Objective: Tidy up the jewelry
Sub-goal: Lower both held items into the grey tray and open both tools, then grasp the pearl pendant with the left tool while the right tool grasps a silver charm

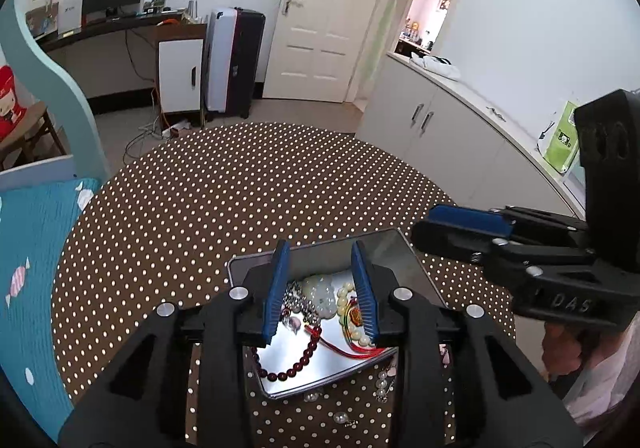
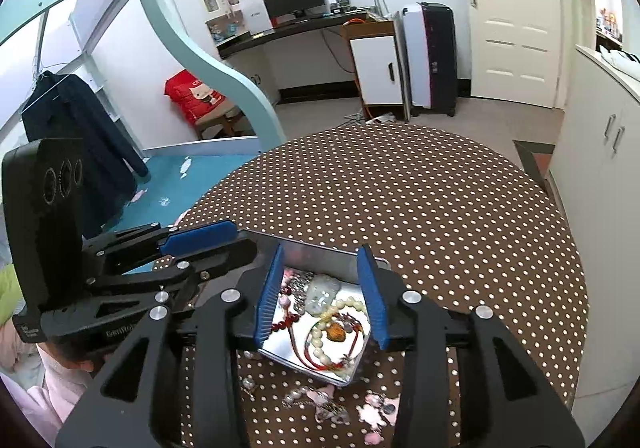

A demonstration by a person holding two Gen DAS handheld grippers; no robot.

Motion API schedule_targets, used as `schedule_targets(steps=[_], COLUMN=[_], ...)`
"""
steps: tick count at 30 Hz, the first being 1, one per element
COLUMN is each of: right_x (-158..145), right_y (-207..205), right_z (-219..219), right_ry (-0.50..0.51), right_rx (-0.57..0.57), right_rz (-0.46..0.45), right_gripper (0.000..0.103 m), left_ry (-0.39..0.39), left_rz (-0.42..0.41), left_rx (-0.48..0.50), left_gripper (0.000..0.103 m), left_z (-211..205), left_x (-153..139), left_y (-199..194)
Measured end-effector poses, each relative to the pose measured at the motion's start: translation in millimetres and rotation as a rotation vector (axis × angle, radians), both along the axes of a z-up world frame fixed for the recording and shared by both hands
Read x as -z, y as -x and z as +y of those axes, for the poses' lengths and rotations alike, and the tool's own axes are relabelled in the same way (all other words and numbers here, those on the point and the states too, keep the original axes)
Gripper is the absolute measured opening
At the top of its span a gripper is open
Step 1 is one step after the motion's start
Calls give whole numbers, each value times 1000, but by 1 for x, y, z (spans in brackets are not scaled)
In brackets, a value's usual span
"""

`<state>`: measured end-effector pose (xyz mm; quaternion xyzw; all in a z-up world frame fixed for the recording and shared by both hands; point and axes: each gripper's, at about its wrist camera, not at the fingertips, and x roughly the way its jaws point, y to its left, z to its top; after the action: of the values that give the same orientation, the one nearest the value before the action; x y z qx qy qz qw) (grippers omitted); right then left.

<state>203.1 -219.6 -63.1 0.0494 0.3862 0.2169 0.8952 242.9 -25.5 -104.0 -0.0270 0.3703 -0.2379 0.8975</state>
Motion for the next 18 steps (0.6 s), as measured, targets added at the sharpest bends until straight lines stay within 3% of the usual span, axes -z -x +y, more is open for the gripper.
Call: schedule_targets(steps=[2, 6, 8, 12, 18], right_x=[0, 0, 1, 10, 29], right_y=[5, 23, 34, 56, 83], right_z=[-2, -9, -11, -20, -23], right_ry=[11, 27, 33, 63, 91], right_rx=[12, 26, 27, 60, 69], right_rz=[-2, -13, -19, -13, 7], right_gripper=[42, 48, 52, 73, 80], left_ry=[-5, -16, -27, -66, -95], left_rz=[3, 3, 7, 12, 100], left_rx=[-2, -4, 4, 60, 93], left_gripper=[33, 49, 50, 50, 50], left_z=[1, 1, 1, -5, -12], left_x=[2, 4, 5, 11, 42], left_y=[3, 20, 30, 64, 90])
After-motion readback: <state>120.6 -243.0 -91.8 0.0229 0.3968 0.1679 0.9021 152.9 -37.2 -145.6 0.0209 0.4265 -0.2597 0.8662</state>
